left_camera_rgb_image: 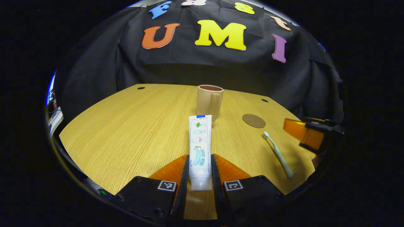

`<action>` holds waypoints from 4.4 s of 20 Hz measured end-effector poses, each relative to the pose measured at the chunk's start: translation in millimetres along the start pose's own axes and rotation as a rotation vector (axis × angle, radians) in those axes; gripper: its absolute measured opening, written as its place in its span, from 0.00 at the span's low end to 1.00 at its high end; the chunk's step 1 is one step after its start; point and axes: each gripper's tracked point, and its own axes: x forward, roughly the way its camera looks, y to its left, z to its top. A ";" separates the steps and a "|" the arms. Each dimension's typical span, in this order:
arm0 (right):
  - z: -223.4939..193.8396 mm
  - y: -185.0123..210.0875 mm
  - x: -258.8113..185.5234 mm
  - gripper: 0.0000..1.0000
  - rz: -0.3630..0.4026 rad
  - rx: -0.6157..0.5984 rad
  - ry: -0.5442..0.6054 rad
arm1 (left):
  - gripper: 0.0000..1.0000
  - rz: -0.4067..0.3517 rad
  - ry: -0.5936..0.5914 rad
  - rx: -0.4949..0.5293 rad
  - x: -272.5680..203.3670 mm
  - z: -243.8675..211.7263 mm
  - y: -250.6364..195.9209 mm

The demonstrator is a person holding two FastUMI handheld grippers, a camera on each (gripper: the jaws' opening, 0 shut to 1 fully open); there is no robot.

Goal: Put the toothbrush and toothpaste on the desktop into the cup, then pick up the cup and place it on the coaster on the desktop.

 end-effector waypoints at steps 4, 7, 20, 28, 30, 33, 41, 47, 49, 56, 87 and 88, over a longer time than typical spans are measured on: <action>-27.3 15.0 12.2 0.93 0.019 0.001 0.106 | 0.41 -0.012 -0.132 0.046 -15.2 27.6 -8.7; -37.4 20.4 16.2 0.84 0.024 0.008 0.154 | 0.40 -0.074 -0.135 0.023 -20.0 34.2 -22.2; -58.1 23.6 37.3 0.05 0.101 0.102 0.262 | 0.40 -0.102 -0.194 0.045 -34.8 51.7 -33.4; -48.2 16.3 28.7 0.02 0.125 0.140 0.187 | 0.40 -0.078 -0.238 0.035 -37.2 66.8 -27.7; -36.0 9.3 18.4 0.02 0.125 0.145 0.124 | 0.40 -0.058 -0.245 0.038 -36.0 68.3 -20.5; -11.5 9.8 -5.4 0.02 0.161 0.149 0.005 | 0.40 -0.054 -0.253 0.019 -34.4 73.6 -16.6; 28.1 35.4 -69.2 0.00 0.252 0.050 -0.224 | 0.40 -0.063 -0.331 -0.020 -38.8 101.5 -14.2; 28.8 35.8 -77.1 0.00 0.284 0.057 -0.229 | 0.40 -0.038 -0.399 0.003 -34.0 125.0 -5.1; 30.9 34.2 -78.7 0.00 0.280 0.071 -0.236 | 0.40 -0.051 -0.438 0.003 -27.7 137.3 -6.3; 29.8 19.8 -81.5 0.00 0.270 0.068 -0.263 | 0.40 -0.133 -0.527 -0.017 28.3 180.2 -12.9; 22.9 -5.1 -76.9 0.00 0.262 0.102 -0.245 | 0.42 -0.197 -0.421 0.037 121.5 153.1 -28.2; 22.9 -4.0 -75.6 0.00 0.263 0.099 -0.244 | 0.33 -0.201 -0.422 0.035 119.5 152.6 -28.0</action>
